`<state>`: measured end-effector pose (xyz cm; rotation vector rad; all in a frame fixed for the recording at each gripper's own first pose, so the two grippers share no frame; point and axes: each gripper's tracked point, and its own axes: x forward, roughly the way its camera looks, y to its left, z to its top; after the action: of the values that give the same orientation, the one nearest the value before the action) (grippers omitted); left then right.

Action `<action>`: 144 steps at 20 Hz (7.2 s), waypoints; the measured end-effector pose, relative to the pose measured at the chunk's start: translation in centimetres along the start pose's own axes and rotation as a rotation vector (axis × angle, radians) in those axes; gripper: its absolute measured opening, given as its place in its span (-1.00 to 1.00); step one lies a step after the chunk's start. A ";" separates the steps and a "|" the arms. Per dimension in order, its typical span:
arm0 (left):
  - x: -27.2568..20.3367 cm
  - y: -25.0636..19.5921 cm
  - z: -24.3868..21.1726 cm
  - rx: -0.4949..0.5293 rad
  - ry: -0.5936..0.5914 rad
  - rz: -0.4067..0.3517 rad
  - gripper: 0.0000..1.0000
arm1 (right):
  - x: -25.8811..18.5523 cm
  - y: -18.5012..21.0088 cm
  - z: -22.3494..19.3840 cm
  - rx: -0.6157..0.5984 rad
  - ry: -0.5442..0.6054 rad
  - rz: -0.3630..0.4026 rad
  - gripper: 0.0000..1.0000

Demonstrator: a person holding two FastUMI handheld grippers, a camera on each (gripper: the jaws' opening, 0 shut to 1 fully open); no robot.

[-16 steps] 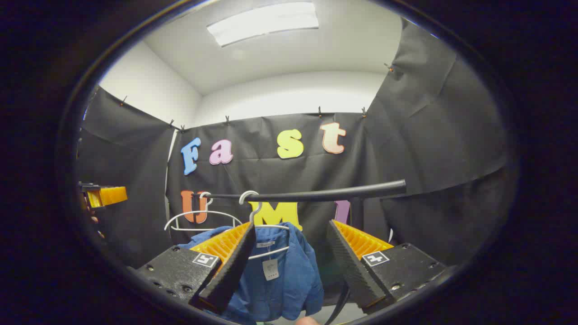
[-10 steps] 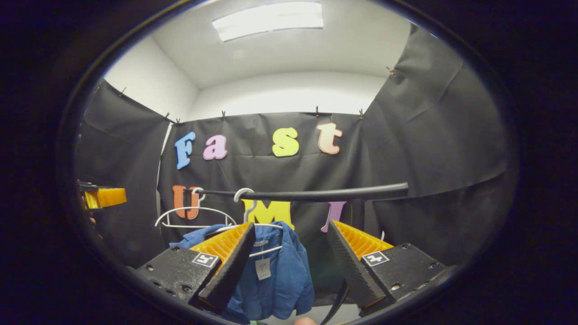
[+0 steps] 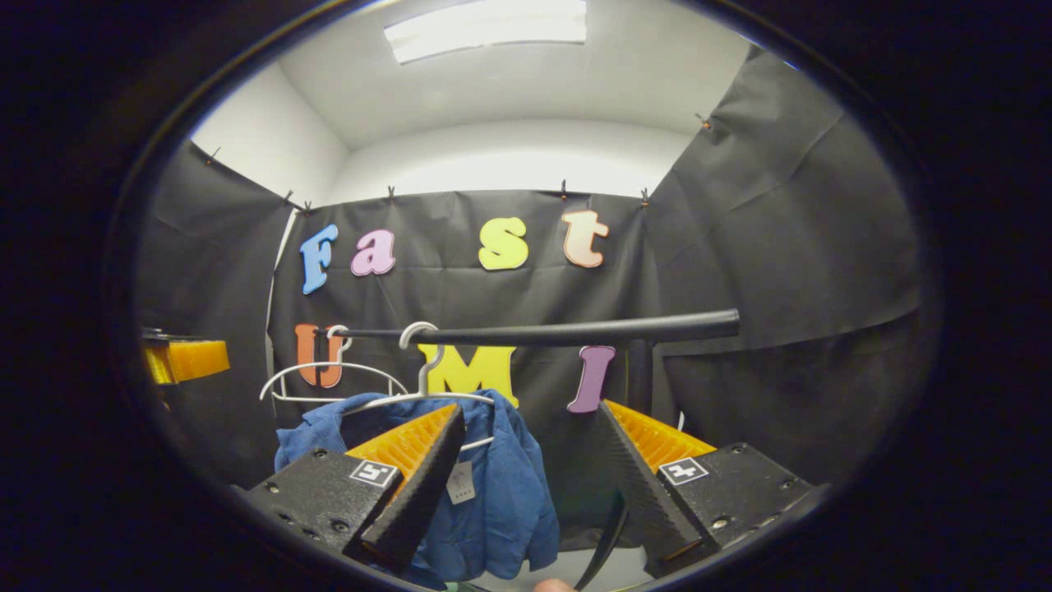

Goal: Grasp the clothes on the hanger with both hands and then place them into the laundry hamper below.

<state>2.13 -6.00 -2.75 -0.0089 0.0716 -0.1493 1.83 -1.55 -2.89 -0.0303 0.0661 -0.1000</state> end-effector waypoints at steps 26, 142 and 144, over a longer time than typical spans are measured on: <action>7.6 -6.0 -11.0 -0.009 0.247 -0.073 0.86 | 6.2 1.4 -8.7 -0.035 0.118 -0.023 0.97; 4.4 13.4 -28.5 -0.223 0.606 -0.290 -0.96 | 0.5 23.7 -31.3 0.461 0.877 0.095 -0.86; 4.4 13.5 -28.3 -0.221 0.601 -0.293 -0.96 | -0.1 25.7 -31.0 0.501 0.894 0.142 -0.87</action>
<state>6.43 6.63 -31.50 -0.1963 0.6881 -0.4337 2.20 23.15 -34.71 0.5232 0.9328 0.0207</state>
